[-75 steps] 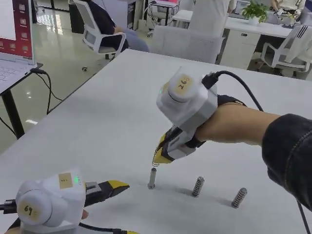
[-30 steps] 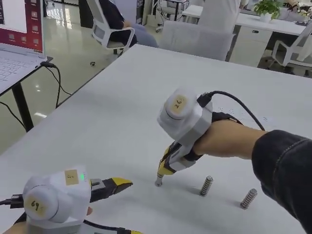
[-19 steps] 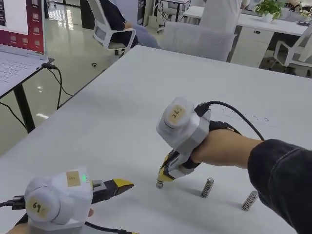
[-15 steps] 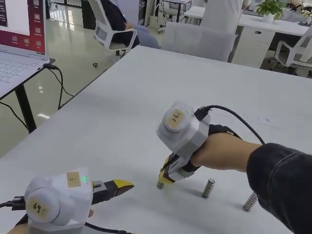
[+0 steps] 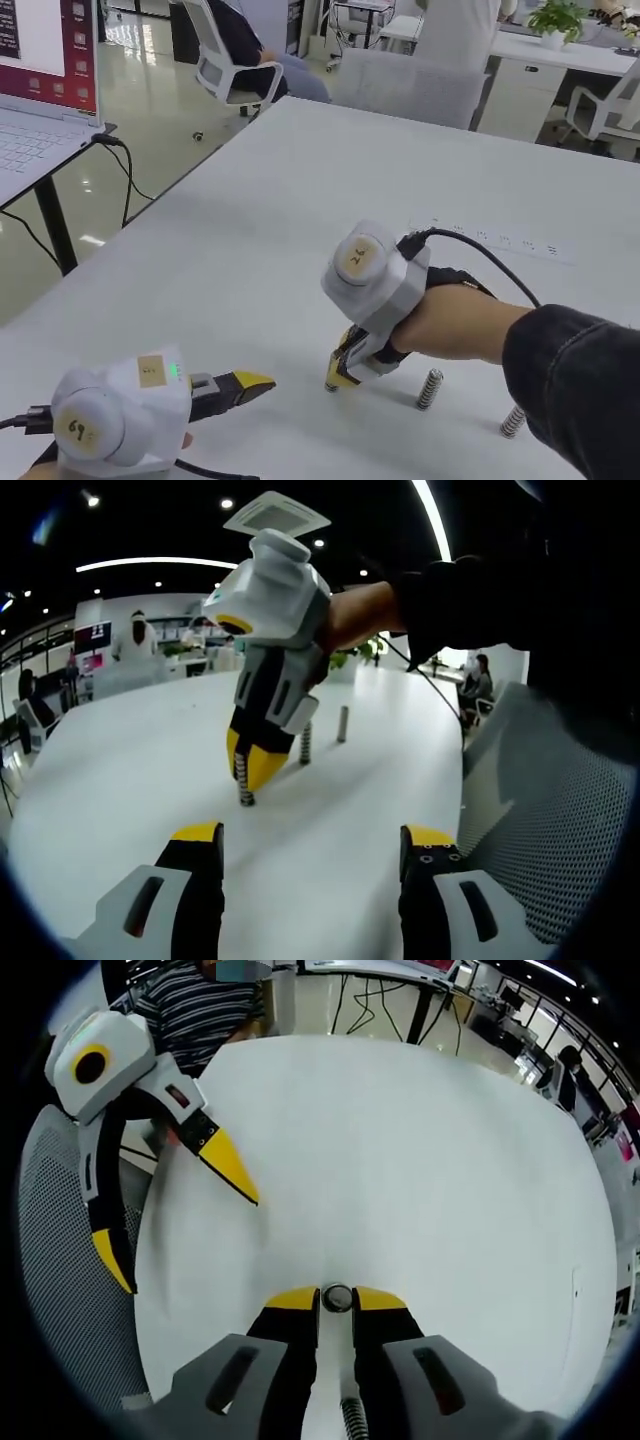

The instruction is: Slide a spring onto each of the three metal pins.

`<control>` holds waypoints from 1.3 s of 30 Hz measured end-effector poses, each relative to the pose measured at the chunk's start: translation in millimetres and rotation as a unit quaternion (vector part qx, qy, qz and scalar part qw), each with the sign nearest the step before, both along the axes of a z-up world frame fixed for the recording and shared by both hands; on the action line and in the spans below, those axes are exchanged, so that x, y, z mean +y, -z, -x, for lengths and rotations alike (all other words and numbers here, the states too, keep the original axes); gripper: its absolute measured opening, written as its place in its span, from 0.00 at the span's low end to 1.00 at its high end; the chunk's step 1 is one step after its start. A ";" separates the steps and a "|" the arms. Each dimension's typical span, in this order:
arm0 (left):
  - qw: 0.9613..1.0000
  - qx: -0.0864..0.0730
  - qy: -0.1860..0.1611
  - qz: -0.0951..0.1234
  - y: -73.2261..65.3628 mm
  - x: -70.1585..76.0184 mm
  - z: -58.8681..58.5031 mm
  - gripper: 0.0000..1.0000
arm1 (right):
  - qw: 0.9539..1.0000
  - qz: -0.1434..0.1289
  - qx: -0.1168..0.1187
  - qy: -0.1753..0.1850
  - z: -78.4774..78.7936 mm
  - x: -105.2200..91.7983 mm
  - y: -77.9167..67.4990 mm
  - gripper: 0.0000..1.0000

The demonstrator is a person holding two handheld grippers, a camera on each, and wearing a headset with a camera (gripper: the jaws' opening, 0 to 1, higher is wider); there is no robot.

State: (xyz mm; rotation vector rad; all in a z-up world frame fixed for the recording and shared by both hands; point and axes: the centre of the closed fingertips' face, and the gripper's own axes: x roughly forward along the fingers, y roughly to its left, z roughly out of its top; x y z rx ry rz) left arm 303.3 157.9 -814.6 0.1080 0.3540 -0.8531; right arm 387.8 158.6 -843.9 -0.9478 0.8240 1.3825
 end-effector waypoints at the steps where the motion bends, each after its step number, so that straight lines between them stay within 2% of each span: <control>1: 1.000 0.000 0.000 -0.001 0.2 -0.1 0.1 0.67 | 1.000 -0.001 0.000 0.001 0.1 -0.4 -0.1 0.12; 11: 1.000 0.000 0.002 -0.002 0.0 -1.4 0.3 0.67 | 1.000 -0.004 -0.002 0.012 -3.0 -13.8 -2.7 0.16; 20: 1.000 -0.002 0.006 -0.004 -0.6 -3.4 0.4 0.67 | 0.999 -0.008 0.005 0.035 -5.2 -37.2 -4.1 0.26; 39: 1.000 -0.004 0.011 -0.009 -4.0 -8.5 0.0 0.67 | 0.996 -0.025 -0.008 0.084 -18.8 -77.1 -7.8 0.41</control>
